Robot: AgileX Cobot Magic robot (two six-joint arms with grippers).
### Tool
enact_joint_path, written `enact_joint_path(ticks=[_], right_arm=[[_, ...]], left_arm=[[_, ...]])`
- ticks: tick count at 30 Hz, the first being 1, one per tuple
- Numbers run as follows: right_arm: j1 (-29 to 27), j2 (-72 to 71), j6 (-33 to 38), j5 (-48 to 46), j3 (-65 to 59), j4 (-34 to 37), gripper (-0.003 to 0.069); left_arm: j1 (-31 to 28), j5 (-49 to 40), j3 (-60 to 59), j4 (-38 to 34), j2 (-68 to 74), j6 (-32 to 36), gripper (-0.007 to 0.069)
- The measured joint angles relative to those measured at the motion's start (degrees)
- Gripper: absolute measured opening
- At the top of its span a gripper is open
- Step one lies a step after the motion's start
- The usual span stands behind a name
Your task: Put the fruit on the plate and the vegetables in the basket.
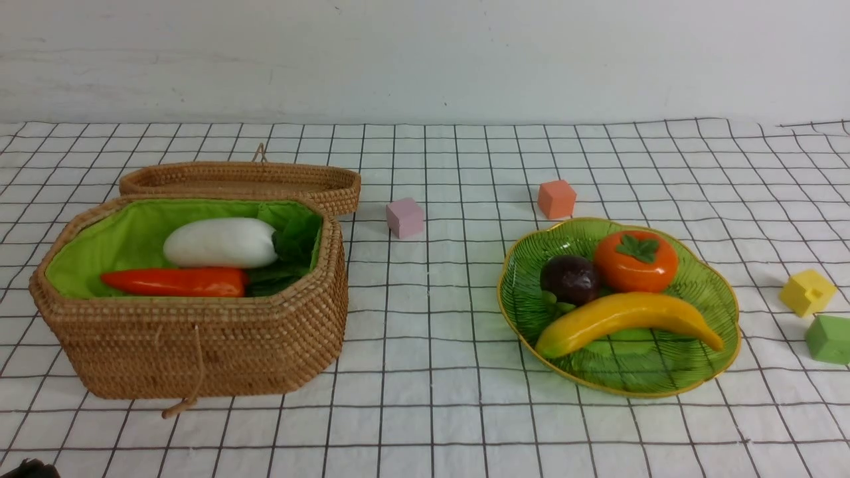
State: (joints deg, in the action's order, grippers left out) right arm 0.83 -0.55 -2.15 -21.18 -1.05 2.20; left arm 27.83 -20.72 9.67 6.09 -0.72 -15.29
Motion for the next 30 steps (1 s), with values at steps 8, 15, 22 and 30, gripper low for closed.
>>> enact_joint_path(ticks=[8,15,22,30], right_arm=[[0.0,0.0,0.0,-0.1,0.0,0.1,0.0004],[0.0,0.0,0.0,-0.2,0.0,0.1,0.0009],[0.0,0.0,0.0,-0.2,0.0,0.2,0.0016],[0.0,0.0,0.0,-0.2,0.0,0.2,0.0022]], left_arm=[[-1.0,0.3,-0.9,-0.1,0.0,0.2,0.0039],[-15.4,6.2,-1.7,-6.5,0.0,6.2,0.0004],[-23.2,5.7,-10.5,-11.3,0.0,8.7,-0.0013],[-23.4,-1.2,-11.4,-11.4,0.0,7.9,-0.0013]])
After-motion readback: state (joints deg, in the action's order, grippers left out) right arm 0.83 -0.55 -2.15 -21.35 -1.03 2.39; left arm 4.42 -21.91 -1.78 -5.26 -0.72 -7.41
